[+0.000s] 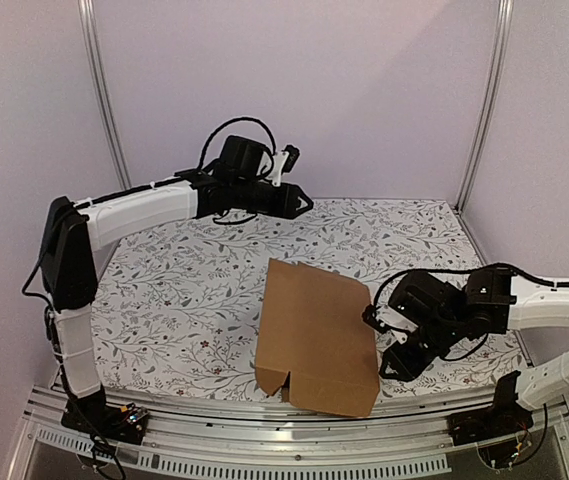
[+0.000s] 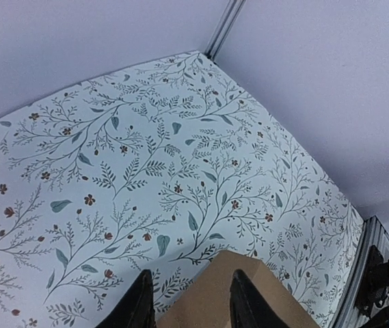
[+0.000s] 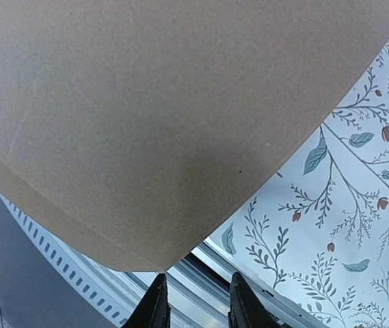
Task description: Fold the paper box
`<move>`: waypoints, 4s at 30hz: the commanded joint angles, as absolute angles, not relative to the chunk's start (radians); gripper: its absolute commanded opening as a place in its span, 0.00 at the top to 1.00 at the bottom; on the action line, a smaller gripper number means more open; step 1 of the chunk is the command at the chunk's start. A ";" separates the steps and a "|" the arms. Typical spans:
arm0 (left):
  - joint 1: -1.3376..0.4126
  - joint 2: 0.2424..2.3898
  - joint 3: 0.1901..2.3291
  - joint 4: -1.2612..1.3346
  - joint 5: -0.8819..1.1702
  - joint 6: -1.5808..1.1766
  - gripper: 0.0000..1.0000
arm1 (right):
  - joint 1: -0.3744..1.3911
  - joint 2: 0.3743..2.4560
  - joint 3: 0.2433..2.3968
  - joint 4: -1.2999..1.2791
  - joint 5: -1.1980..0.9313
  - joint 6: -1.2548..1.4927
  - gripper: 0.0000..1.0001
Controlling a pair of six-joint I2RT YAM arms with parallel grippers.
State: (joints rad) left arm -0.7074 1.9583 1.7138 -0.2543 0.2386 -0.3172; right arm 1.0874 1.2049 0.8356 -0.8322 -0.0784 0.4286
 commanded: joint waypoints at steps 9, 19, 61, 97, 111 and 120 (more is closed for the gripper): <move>-0.676 2.283 1.936 -0.390 0.528 -0.309 0.67 | 1.216 1.150 0.716 -0.815 -0.105 0.624 0.71; -0.671 2.352 1.937 -0.456 0.550 -0.245 0.69 | 1.291 1.263 0.708 -0.671 -0.167 0.661 0.74; -0.514 2.011 1.250 -0.203 0.373 -0.387 0.86 | 1.175 1.480 0.899 -0.661 0.086 0.603 0.71; -0.502 1.770 0.790 0.080 0.397 -0.552 0.90 | 1.235 1.401 0.976 -0.873 -0.056 0.512 0.72; -0.550 1.734 0.723 0.109 0.368 -0.581 0.90 | 1.235 1.415 0.861 -0.768 -0.077 0.625 0.73; -0.573 1.692 0.646 0.127 0.353 -0.606 0.91 | 1.198 1.467 0.816 -0.631 -0.028 0.673 0.71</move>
